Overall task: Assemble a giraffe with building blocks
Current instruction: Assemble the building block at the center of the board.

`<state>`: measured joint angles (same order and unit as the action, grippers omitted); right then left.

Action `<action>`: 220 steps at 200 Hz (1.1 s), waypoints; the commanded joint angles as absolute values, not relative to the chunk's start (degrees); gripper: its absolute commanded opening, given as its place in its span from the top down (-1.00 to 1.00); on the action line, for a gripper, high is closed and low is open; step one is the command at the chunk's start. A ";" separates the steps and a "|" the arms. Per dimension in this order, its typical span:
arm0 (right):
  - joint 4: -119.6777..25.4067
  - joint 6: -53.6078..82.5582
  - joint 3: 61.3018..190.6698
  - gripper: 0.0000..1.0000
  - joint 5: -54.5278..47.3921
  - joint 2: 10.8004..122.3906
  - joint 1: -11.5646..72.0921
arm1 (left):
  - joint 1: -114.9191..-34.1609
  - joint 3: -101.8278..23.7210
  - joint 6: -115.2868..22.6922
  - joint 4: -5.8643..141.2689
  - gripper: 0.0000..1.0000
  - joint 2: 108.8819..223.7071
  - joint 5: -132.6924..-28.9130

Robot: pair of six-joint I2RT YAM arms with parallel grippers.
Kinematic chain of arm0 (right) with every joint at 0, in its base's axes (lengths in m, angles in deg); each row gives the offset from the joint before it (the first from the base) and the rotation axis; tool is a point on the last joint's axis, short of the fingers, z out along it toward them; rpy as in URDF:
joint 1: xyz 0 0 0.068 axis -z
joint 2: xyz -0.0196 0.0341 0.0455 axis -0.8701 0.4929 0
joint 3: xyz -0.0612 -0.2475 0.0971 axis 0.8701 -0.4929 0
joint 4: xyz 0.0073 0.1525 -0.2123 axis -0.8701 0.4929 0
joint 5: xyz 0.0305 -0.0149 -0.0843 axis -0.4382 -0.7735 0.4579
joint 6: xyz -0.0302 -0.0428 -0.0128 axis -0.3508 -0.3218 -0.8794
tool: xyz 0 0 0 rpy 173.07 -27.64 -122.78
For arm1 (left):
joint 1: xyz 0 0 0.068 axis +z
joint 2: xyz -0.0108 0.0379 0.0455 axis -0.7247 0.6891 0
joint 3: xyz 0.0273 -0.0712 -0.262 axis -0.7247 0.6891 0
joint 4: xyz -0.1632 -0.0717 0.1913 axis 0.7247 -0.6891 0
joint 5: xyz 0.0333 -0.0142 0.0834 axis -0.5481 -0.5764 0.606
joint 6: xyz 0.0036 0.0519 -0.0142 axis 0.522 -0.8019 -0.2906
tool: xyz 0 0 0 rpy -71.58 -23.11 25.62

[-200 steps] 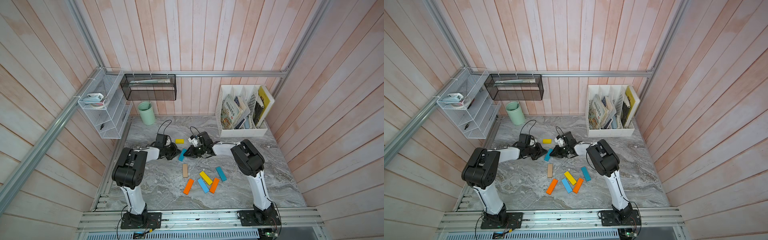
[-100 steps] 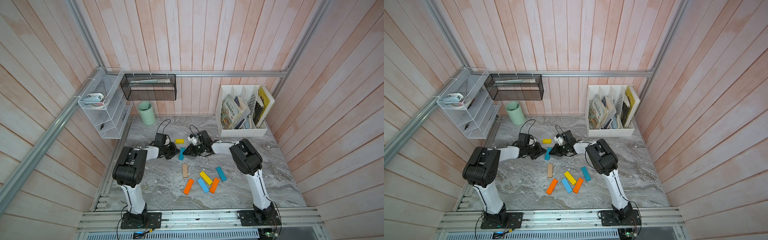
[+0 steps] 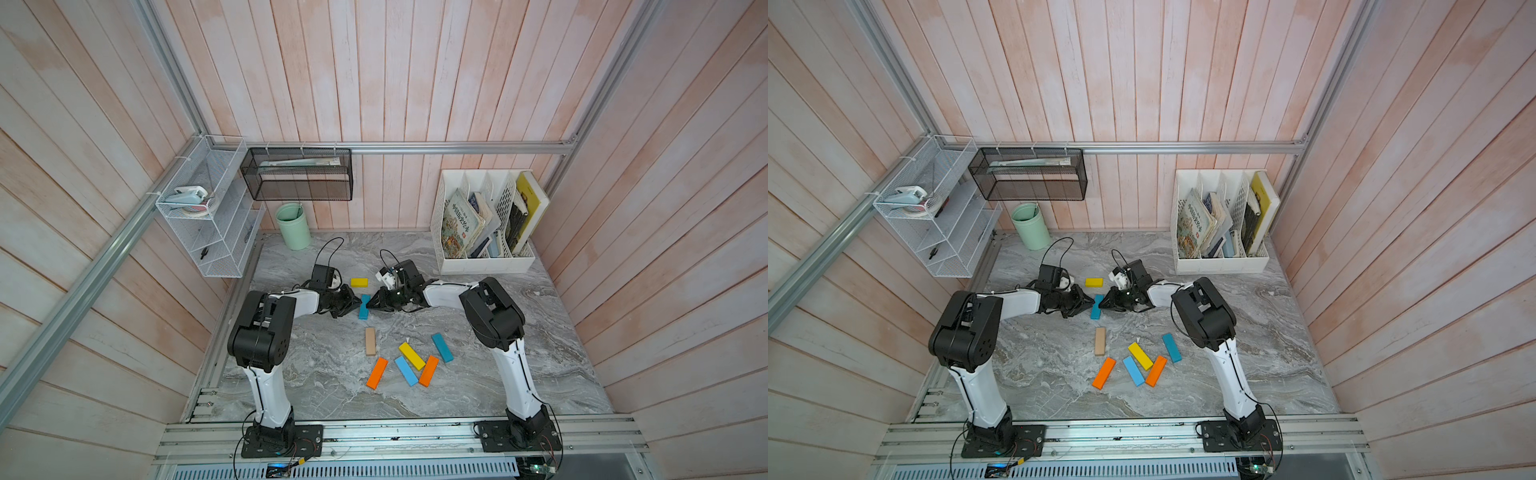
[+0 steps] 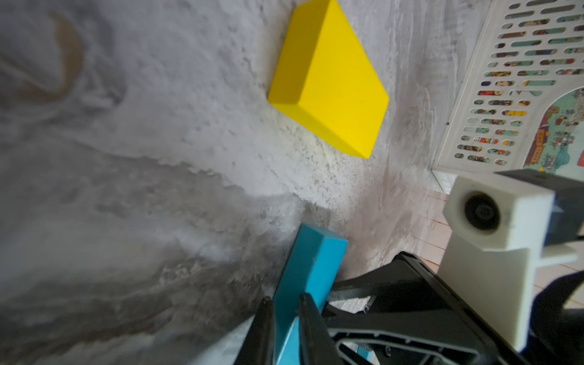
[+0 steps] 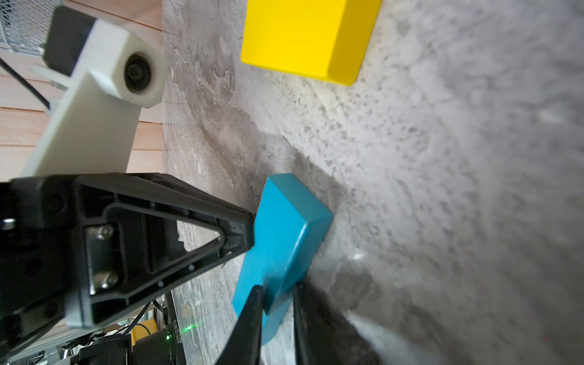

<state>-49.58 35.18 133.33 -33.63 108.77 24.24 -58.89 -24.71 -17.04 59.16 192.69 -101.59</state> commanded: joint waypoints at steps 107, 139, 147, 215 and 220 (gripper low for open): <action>-44.55 32.36 139.20 0.58 -32.32 113.20 26.19 | -58.15 -27.23 -20.90 53.41 0.66 195.59 -99.77; -43.88 32.51 141.24 0.58 -32.86 114.56 26.10 | -57.61 -27.97 -20.89 53.45 0.67 196.46 -99.97; -43.72 32.60 141.63 0.58 -33.03 114.77 26.10 | -57.37 -28.06 -20.82 53.66 0.66 196.63 -100.03; -42.49 32.58 144.41 0.58 -32.97 116.26 25.85 | -56.98 -30.05 -20.21 54.49 0.66 198.57 -100.83; -42.46 32.60 144.47 0.58 -32.97 116.32 25.88 | -56.99 -30.26 -20.12 54.47 0.67 198.74 -100.83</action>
<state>-44.80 33.38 143.21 -33.65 114.02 26.01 -57.21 -29.28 -19.60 56.43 196.05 -102.31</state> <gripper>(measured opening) 0.208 0.168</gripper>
